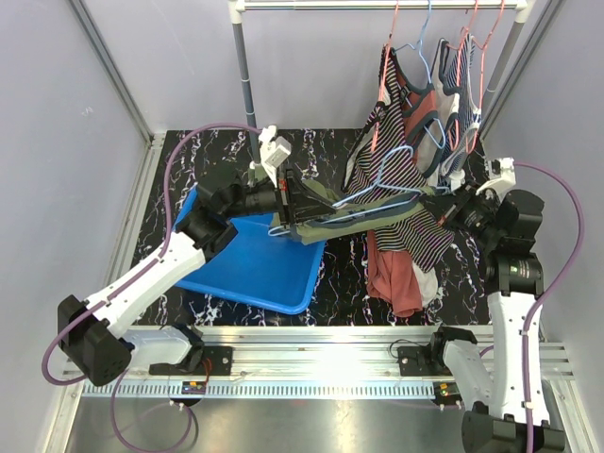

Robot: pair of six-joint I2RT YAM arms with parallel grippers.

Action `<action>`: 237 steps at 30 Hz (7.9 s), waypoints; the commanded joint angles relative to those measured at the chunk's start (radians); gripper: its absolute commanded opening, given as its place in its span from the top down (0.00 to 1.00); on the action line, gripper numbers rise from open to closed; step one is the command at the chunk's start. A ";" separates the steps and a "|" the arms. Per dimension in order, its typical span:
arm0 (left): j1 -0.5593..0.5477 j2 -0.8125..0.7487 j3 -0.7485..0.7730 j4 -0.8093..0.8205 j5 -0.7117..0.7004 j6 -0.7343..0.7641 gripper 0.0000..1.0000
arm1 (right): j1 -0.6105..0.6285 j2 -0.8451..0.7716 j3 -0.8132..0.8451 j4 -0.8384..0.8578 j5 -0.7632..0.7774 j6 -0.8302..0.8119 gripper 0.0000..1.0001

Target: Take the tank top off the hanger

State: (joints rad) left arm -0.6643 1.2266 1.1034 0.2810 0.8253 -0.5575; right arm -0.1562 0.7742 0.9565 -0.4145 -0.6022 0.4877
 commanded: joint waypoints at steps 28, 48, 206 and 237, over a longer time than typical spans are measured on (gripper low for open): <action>0.131 -0.138 0.024 -0.120 0.092 0.113 1.00 | -0.032 -0.001 -0.016 -0.162 0.153 -0.190 1.00; 0.037 0.182 0.372 -0.724 0.075 0.421 1.00 | -0.032 -0.056 0.131 -0.544 -0.321 -0.901 0.13; -0.195 -0.282 0.007 -0.890 -0.580 0.918 1.00 | 0.233 -0.004 0.168 -0.109 -0.259 -0.887 0.00; 0.285 -0.061 0.373 -0.748 -0.666 0.431 1.00 | 0.202 -0.061 -0.025 -0.153 -0.195 -0.799 0.00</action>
State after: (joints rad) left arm -0.4023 1.1191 1.3811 -0.6968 0.1524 0.0021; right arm 0.0509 0.7277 0.9535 -0.5167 -0.6174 -0.2218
